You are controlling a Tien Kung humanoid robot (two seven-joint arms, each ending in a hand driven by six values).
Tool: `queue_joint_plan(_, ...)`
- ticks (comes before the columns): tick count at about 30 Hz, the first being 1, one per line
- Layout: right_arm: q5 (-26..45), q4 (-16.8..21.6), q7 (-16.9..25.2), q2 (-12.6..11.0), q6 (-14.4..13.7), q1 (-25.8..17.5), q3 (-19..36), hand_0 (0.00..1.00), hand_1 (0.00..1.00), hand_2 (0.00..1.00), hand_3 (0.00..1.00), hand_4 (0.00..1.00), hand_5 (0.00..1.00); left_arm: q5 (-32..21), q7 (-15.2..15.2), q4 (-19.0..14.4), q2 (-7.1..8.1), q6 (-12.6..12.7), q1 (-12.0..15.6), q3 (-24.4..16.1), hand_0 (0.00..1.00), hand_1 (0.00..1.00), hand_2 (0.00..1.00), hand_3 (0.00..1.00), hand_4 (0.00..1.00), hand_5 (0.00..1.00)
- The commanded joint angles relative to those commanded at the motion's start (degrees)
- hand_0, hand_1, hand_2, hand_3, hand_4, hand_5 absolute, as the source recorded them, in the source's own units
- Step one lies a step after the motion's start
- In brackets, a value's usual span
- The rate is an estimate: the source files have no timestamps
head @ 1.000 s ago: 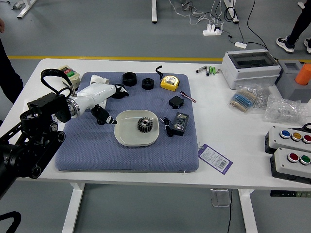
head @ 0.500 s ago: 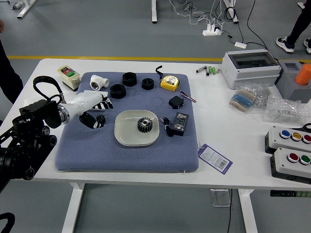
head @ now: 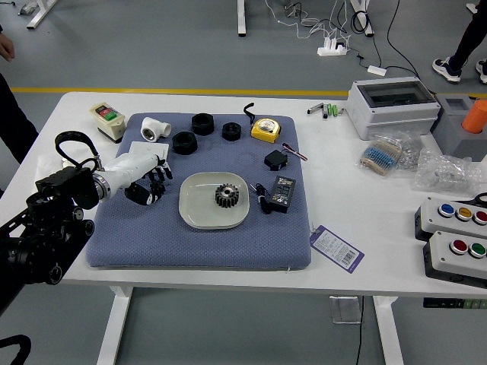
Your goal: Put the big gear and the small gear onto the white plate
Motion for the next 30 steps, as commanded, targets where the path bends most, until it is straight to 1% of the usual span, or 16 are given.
queue_joint_plan(5,0.1,0.0,0.0,0.0,0.0,-0.1,-0.4,0.686,0.708,0.757,0.571,0.788,0.644,0.0,-0.3,1.4,-0.49,1.0,-0.2,-0.1,0.49,0.565,0.614,0.631,0.683,0.002)
queue_joint_plan(9,0.2,0.0,0.0,0.0,0.0,-0.2,-0.6,0.686,0.708,0.757,0.571,0.788,0.644,0.0,-0.3,2.4,-0.74,1.0,-0.3,-0.2,0.49,0.565,0.614,0.631,0.683,0.002)
queue_joint_plan(10,0.2,0.0,0.0,0.1,0.0,-0.3,-0.6,0.686,0.709,0.757,0.571,0.788,0.644,0.0,-0.4,2.7,-0.76,1.1,-0.2,-0.3,0.466,0.537,0.578,0.605,0.609,0.002)
queue_joint_plan(15,0.3,0.0,0.0,0.1,0.0,-0.4,-0.8,0.686,0.709,0.757,0.571,0.788,0.644,0.0,-1.1,2.6,-0.64,2.5,0.2,-0.3,0.466,0.537,0.578,0.605,0.609,0.002)
queue_joint_plan(16,0.3,0.0,0.0,0.1,0.0,-0.4,-0.8,0.686,0.708,0.756,0.571,0.787,0.644,0.0,-1.1,2.6,-0.64,2.5,0.2,-0.3,0.377,0.452,0.491,0.522,0.214,0.002)
queue_joint_plan(18,0.3,0.0,-0.1,0.1,0.0,-0.5,-0.9,0.686,0.708,0.756,0.571,0.787,0.644,0.0,-1.3,2.3,-0.66,3.0,0.2,-0.4,0.377,0.452,0.491,0.522,0.214,0.002)
queue_joint_plan(21,0.2,0.0,-0.1,0.1,0.0,-0.4,-0.8,0.686,0.708,0.756,0.571,0.787,0.644,0.0,-1.3,2.3,-0.61,3.2,0.2,-0.4,0.377,0.452,0.491,0.522,0.214,0.002)
queue_joint_plan(22,0.2,0.0,-0.1,0.1,0.0,-0.4,-0.8,0.687,0.708,0.756,0.57,0.787,0.644,0.0,-1.3,2.3,-0.6,3.2,0.2,-0.4,0.303,0.366,0.419,0.459,0.109,0.002)
queue_joint_plan(28,0.2,0.0,0.0,0.1,0.0,-0.3,-0.4,0.687,0.708,0.756,0.57,0.787,0.644,0.0,-1.3,3.1,-0.59,3.1,0.1,-0.7,0.303,0.366,0.419,0.459,0.109,0.002)
queue_joint_plan(29,0.2,0.0,0.0,0.1,0.0,-0.3,-0.4,0.687,0.708,0.756,0.571,0.787,0.643,0.0,-1.3,3.2,-0.6,3.1,0.1,-0.7,0.273,0.314,0.365,0.418,0.041,0.002)
queue_joint_plan(30,0.2,0.0,0.0,0.1,0.0,-0.2,-0.4,0.687,0.708,0.756,0.571,0.787,0.643,0.0,-1.4,3.4,-0.63,3.0,0.1,-0.8,0.273,0.314,0.365,0.418,0.041,0.002)
